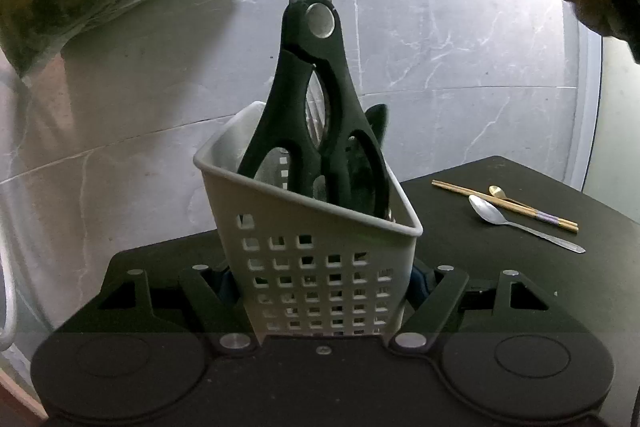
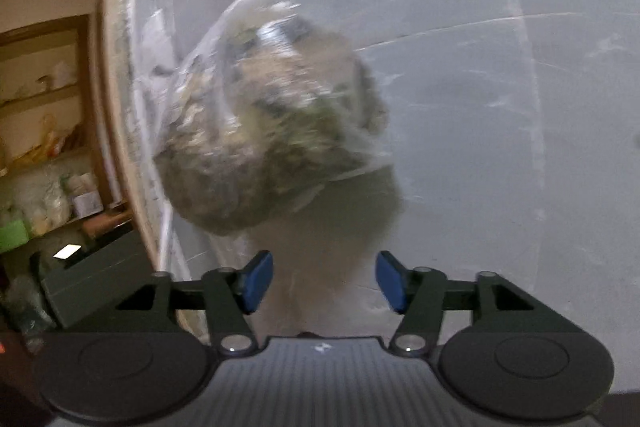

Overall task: Organize utensils
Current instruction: 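Lower the fork into the caddy and open the right tool, then grasp the small gold spoon with the right tool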

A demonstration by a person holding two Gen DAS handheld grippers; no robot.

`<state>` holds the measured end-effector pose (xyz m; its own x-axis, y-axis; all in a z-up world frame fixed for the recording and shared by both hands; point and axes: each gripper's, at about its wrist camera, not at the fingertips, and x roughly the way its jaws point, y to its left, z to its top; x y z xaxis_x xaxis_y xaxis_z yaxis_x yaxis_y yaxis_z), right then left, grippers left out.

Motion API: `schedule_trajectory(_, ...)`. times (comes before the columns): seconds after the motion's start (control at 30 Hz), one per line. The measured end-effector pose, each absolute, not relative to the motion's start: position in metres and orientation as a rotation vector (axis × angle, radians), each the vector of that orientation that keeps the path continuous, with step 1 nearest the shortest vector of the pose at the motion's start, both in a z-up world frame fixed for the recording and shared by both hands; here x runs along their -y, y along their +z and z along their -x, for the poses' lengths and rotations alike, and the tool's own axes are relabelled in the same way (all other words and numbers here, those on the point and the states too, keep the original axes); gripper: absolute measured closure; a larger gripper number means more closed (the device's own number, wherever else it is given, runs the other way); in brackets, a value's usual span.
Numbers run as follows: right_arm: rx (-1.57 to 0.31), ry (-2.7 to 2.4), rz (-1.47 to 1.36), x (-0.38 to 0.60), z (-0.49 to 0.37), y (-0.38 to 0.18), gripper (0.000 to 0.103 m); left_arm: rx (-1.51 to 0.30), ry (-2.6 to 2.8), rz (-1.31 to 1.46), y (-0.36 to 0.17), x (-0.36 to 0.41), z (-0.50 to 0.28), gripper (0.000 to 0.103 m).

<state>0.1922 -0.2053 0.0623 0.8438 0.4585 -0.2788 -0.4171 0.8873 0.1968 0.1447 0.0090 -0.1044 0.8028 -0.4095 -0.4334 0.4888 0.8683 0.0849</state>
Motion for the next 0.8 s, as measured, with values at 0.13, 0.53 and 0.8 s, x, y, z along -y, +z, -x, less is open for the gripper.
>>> schedule_trajectory(0.13,-0.34,0.293,-0.182,0.241,-0.163,0.052,0.013,-0.414,-0.497,-0.197,-0.105,-0.011,-0.146,0.026)
schedule_trajectory(0.53,-0.789,-0.067,-0.146,0.353,-0.135,-0.068,0.005,-0.425,-0.475,-0.193,-0.102,0.012,-0.143,0.026)
schedule_trajectory(0.8,-0.892,0.236,-0.06,0.427,-0.228,-0.123,0.037,-0.44,-0.3,-0.163,-0.103,0.065,-0.135,0.026)
